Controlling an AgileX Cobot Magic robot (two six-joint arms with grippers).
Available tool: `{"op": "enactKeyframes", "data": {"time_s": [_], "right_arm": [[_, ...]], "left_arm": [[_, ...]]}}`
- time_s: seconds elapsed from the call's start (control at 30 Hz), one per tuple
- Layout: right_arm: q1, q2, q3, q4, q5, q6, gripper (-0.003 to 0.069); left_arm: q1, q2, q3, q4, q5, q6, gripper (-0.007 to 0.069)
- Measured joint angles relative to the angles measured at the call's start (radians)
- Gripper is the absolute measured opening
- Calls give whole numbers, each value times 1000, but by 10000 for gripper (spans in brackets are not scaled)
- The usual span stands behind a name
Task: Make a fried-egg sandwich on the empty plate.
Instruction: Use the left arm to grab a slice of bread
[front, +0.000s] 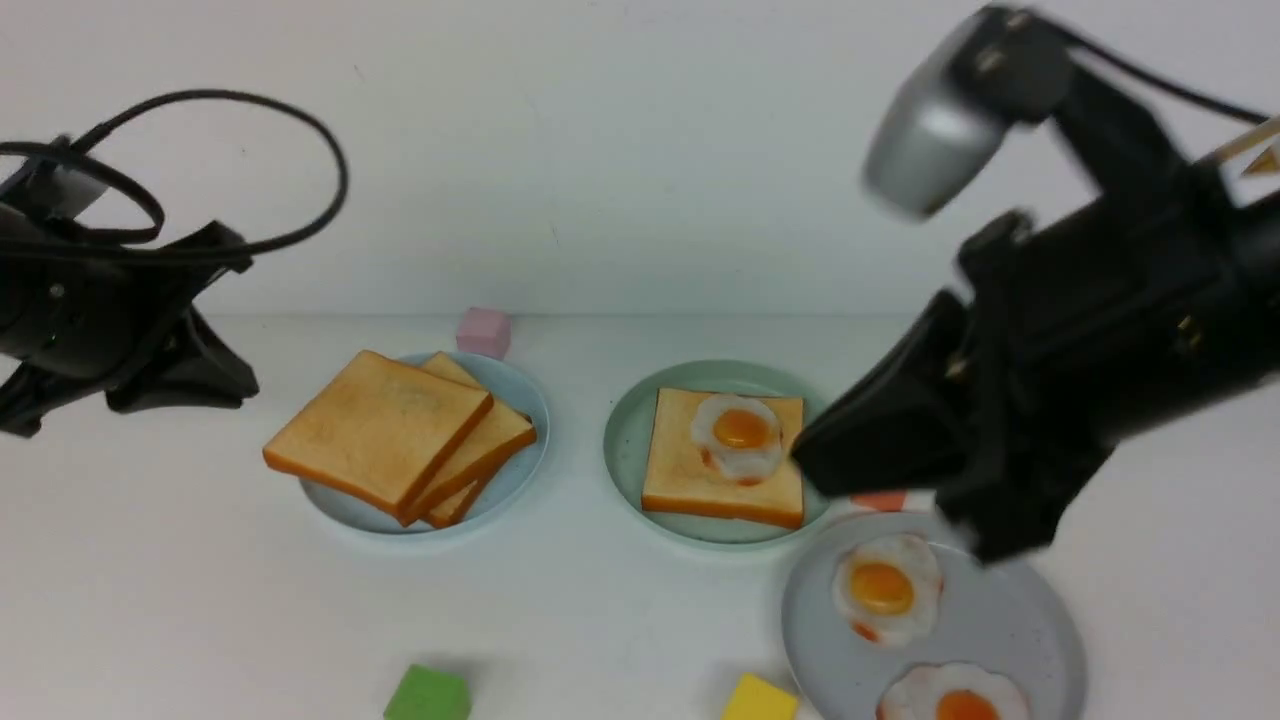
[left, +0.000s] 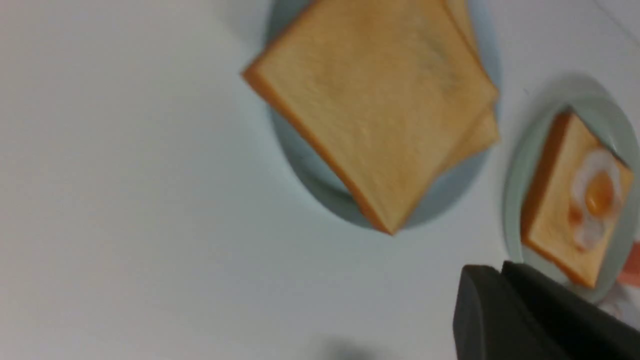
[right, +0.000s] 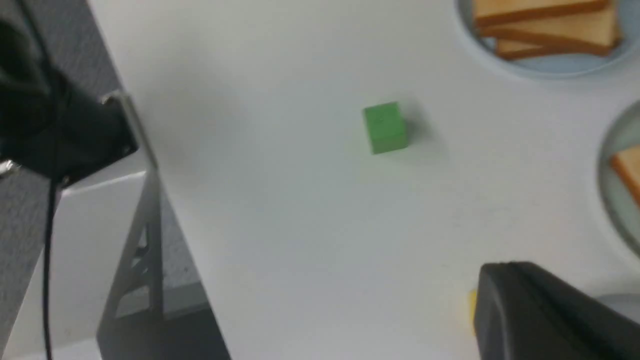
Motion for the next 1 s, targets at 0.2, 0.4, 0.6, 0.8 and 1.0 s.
{"op": "enactKeyframes", "data": {"time_s": [0.2, 0.4, 0.6, 0.8, 1.0], "right_arm": [[41, 2, 0, -9, 2, 2, 1], [44, 4, 0, -15, 19, 19, 7], [44, 4, 0, -15, 28, 20, 11], [44, 4, 0, -15, 30, 21, 17], [44, 4, 0, -22, 30, 35, 22]], "left_arm": [[3, 137, 0, 0, -122, -24, 314], [3, 231, -19, -10, -253, 61, 442], [3, 327, -117, -37, -227, 170, 452], [3, 430, -263, -34, -112, 314, 451], [3, 503, -295, -55, -52, 343, 451]]}}
